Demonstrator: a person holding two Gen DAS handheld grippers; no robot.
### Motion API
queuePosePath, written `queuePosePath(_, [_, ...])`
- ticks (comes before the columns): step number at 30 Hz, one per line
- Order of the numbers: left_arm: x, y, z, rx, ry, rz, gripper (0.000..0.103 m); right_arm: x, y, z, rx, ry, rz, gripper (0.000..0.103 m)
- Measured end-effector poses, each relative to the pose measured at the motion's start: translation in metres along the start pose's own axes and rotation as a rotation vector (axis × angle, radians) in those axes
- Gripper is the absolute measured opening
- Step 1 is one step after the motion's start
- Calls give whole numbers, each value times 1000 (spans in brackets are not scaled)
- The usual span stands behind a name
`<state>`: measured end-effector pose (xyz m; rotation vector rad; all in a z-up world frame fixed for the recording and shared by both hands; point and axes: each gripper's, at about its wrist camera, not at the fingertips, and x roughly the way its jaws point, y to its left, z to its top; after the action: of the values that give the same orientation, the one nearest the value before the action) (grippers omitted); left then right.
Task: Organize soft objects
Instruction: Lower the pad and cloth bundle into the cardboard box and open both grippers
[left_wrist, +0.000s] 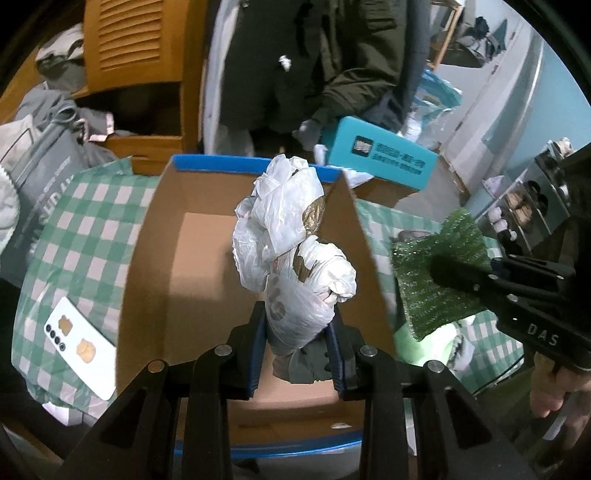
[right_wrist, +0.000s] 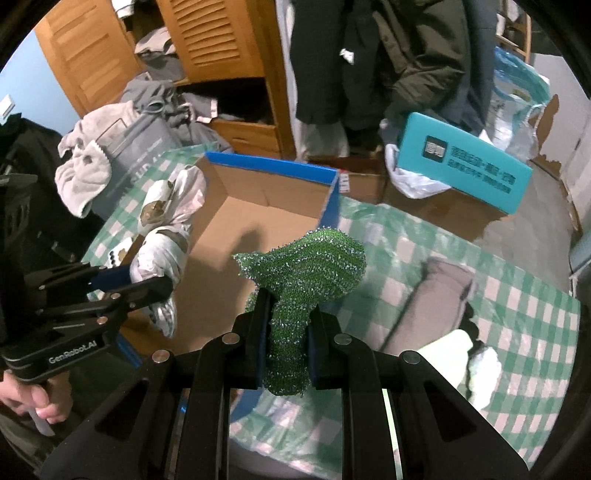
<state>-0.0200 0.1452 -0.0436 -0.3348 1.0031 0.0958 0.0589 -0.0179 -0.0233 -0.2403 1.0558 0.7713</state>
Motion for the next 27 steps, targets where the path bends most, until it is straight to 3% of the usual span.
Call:
queuePosePath(17, [6, 29, -5, -47, 34, 65, 31, 33, 40, 16, -60, 54, 58, 17])
queuePosePath(21, [6, 31, -4, -55, 31, 87, 42, 38, 44, 16, -62, 61, 54, 36])
queuePosePath(27, [2, 31, -2, -61, 16, 86, 46, 38, 40, 15, -48, 56, 34, 49])
